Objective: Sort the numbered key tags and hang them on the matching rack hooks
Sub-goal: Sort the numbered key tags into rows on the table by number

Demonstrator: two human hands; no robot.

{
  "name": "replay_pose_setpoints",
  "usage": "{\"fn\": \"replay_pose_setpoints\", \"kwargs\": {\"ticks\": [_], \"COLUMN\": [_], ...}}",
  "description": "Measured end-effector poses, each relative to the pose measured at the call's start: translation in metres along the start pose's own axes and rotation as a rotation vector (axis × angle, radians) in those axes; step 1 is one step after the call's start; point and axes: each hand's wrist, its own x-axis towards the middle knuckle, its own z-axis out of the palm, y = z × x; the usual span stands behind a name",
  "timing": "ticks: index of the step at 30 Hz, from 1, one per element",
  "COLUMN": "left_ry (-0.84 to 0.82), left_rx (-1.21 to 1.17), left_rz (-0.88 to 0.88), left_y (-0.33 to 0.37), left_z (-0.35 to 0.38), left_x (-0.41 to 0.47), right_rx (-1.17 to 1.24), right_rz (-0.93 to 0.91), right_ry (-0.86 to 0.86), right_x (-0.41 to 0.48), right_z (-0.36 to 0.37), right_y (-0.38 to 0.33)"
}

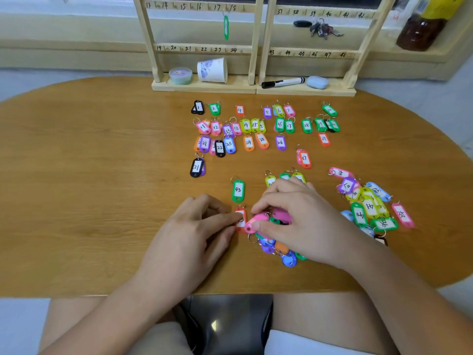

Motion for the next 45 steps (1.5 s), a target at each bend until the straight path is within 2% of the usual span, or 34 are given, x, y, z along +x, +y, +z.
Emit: {"fn": "replay_pose_setpoints", "kwargs": {"ticks": [9,13,21,25,30,36,41,45], "left_ry": [0.003,-0.057,-0.282,-0.32,-0.29,-0.258,-0.281,-0.315], "left_rx": [-0.046,-0.049,-0.026,-0.081,-0.165,-0.206,-0.391,-0.351], "left_rz": [-0.145,-0.178,-0.264,-0.295,-0.326,-0.365,-0.385,-0.337], "left_y": [0.002,0.001,0.001,0.001,0.001,-0.003,-0.005,-0.007], "left_z": [-0.008,-0.01,-0.025,-0.028,-0.028,-0.028,-0.036,-0.041], "left_x": [0.017,0.026,0.05,0.055,0.051,0.059,0.088,0.118], "right_rx": [-0.007,0.002,0.065,0.218,0.304,0.521,0.716,0.601], "right_rz": [0.007,0.019,0.023,0.05,0.044,0.053,0.049,-0.022], "right_ry": [-0.013,-0.023,-0.044,0.032,0.107,0.201,0.241,0.3], "right_x": [0.003,0.002,0.008,0.007,0.001,-0.002,-0.005,-0.006], "right_z": [-0.002,-0.003,-0.013,-0.018,-0.018,-0.014,-0.019,-0.018], "right_y": [0.003,0.004,-0.001,0.003,0.011,0.013,0.012,0.017]}}
